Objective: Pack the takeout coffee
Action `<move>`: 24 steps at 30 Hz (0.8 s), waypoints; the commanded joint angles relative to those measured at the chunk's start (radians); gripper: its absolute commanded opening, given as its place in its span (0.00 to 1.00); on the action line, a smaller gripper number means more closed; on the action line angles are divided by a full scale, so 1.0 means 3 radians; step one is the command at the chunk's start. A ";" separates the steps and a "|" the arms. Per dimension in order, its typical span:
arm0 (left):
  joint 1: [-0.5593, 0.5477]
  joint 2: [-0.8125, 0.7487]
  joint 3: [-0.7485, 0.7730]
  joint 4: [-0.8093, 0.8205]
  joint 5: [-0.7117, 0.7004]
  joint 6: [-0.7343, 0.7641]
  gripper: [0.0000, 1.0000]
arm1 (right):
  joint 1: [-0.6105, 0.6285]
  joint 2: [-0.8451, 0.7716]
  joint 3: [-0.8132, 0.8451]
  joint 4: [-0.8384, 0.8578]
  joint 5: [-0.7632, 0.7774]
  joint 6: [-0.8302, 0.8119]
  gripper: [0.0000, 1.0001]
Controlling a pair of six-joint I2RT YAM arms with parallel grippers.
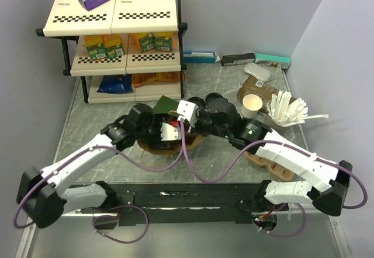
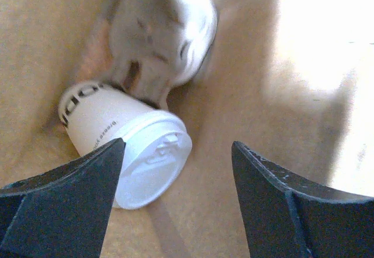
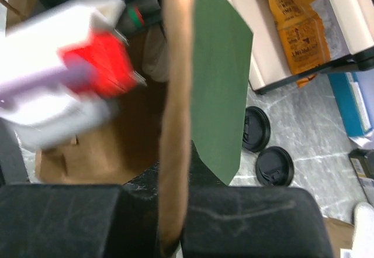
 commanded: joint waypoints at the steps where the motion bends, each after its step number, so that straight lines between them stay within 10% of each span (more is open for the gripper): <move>1: 0.0129 -0.0441 -0.0226 0.0195 0.0414 0.0388 0.80 | -0.0141 0.0078 0.0193 -0.0142 -0.0109 0.0192 0.00; 24: 0.0139 0.0084 -0.0345 0.0890 -0.0056 0.0695 0.88 | -0.0187 0.0104 0.0245 -0.0112 -0.0574 -0.0017 0.00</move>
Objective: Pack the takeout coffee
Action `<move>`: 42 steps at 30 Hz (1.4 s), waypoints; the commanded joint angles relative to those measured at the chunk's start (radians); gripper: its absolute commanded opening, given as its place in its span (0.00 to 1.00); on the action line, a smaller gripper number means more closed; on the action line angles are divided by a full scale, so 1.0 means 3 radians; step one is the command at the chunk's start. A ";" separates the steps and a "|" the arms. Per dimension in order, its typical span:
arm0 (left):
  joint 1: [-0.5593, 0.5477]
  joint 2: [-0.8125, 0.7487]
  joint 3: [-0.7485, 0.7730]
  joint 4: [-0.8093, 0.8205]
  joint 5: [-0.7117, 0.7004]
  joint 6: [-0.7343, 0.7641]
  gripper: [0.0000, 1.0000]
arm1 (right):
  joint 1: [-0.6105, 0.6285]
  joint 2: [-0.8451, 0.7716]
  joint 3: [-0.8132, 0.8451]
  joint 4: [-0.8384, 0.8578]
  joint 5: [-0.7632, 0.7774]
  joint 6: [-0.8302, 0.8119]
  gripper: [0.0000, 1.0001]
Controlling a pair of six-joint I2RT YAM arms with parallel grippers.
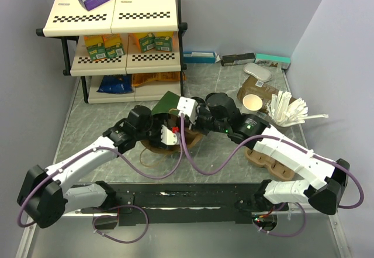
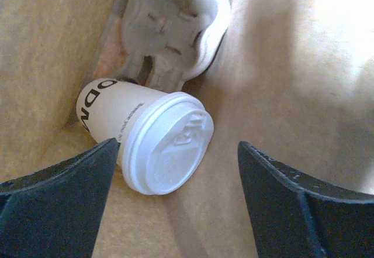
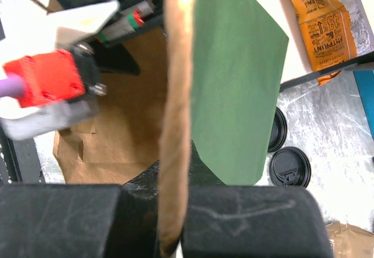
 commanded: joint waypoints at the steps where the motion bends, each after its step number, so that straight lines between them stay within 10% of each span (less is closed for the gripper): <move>1: 0.0028 0.0170 0.0020 0.0298 -0.0198 0.0096 0.86 | -0.0018 -0.0039 0.0133 0.0017 -0.0235 -0.0086 0.00; 10: 0.0028 0.0385 -0.0026 0.0682 -0.0275 0.0434 0.77 | -0.0110 -0.0091 0.0133 0.0078 -0.0546 -0.0147 0.00; 22: 0.0033 0.0482 0.0225 0.0140 -0.0188 0.0429 0.24 | -0.0156 -0.0070 0.0174 0.0042 -0.0577 -0.0163 0.00; 42: 0.0084 0.0400 0.1216 -0.1301 0.0650 -0.0245 0.01 | -0.0228 0.0155 0.0245 0.0022 -0.0220 -0.0066 0.00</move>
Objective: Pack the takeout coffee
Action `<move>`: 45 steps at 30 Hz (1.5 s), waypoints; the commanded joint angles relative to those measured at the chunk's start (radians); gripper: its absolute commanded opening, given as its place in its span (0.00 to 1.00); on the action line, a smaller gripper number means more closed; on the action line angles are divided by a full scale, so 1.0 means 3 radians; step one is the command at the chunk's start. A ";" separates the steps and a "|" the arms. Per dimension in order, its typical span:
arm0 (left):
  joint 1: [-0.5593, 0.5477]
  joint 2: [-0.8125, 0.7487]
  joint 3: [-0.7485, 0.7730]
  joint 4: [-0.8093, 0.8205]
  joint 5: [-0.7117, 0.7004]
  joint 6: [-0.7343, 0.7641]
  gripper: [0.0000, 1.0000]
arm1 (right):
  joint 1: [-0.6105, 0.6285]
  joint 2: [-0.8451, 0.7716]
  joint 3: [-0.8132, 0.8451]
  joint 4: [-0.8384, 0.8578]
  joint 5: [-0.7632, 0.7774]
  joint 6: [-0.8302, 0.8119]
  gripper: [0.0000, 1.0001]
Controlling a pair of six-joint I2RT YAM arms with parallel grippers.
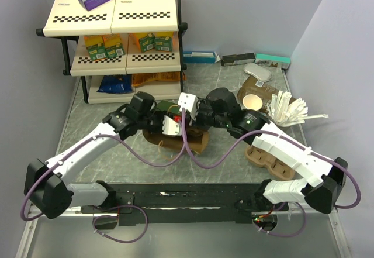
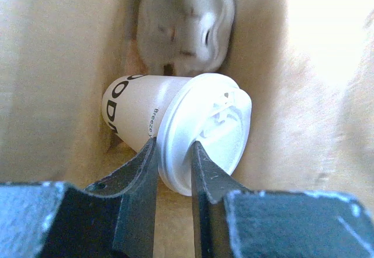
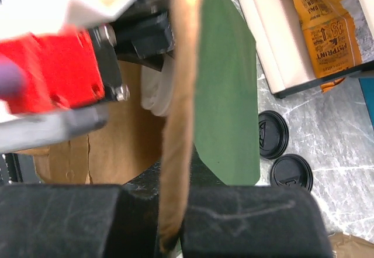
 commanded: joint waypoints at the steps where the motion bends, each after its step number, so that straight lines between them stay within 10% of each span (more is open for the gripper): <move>1: 0.0020 0.0096 0.0459 -0.0517 0.0476 -0.0349 0.01 | -0.0026 0.0072 0.0150 0.0038 0.0107 -0.0012 0.00; 20: 0.0490 0.0940 0.2437 -0.2322 0.1815 -0.1341 0.01 | -0.0133 0.0205 0.0140 0.0166 0.0527 -0.0115 0.00; 34: 0.0705 0.0495 0.1482 -0.1147 0.2148 -0.2246 0.01 | -0.0225 0.0440 0.0733 -0.0314 0.0194 0.0509 0.00; 45: 0.0945 0.0802 0.2453 -0.1878 0.2465 -0.2415 0.01 | -0.0557 0.0578 0.0830 -0.0468 0.0154 0.0571 0.00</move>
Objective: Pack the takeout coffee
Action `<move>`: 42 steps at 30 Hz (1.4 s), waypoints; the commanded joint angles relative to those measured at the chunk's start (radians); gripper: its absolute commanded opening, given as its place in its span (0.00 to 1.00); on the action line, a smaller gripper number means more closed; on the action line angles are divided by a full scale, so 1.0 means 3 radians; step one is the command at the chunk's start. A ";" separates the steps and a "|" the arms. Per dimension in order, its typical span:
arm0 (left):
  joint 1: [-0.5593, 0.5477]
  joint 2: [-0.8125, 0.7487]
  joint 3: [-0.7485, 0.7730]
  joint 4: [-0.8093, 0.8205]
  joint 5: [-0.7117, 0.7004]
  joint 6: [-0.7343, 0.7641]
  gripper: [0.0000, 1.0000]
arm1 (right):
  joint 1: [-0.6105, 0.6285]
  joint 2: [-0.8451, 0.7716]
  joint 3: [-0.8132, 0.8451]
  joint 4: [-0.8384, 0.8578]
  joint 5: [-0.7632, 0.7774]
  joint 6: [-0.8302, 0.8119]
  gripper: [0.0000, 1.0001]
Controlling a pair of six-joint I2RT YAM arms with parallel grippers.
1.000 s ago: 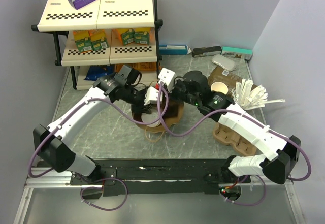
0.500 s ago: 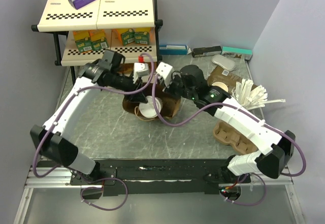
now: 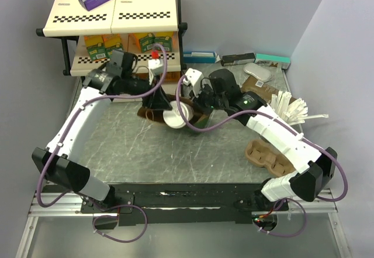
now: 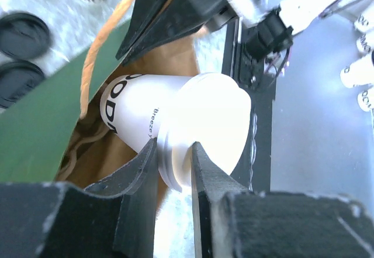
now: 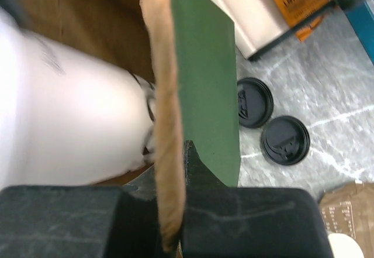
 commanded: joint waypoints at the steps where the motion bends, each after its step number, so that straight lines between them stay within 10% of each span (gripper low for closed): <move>1: 0.0177 -0.0020 0.0443 -0.0315 0.0322 -0.0187 0.01 | -0.0157 0.0081 0.0178 -0.0121 -0.0023 0.0077 0.00; 21: 0.2524 -0.0440 0.0808 -0.0320 -0.0301 -0.1466 0.01 | -0.0520 0.0281 0.0479 -0.0300 -0.0115 -0.0117 0.00; 28: 0.3219 -0.0471 -0.0123 -0.0295 -0.0434 -0.1731 0.01 | -0.0546 0.0286 0.0934 -0.0453 -0.0095 -0.0265 0.77; 42: 0.3302 -0.0133 -0.0952 0.0308 -0.0751 -0.1855 0.01 | -0.0055 0.0291 0.1149 -0.0509 -0.0171 -0.0368 0.88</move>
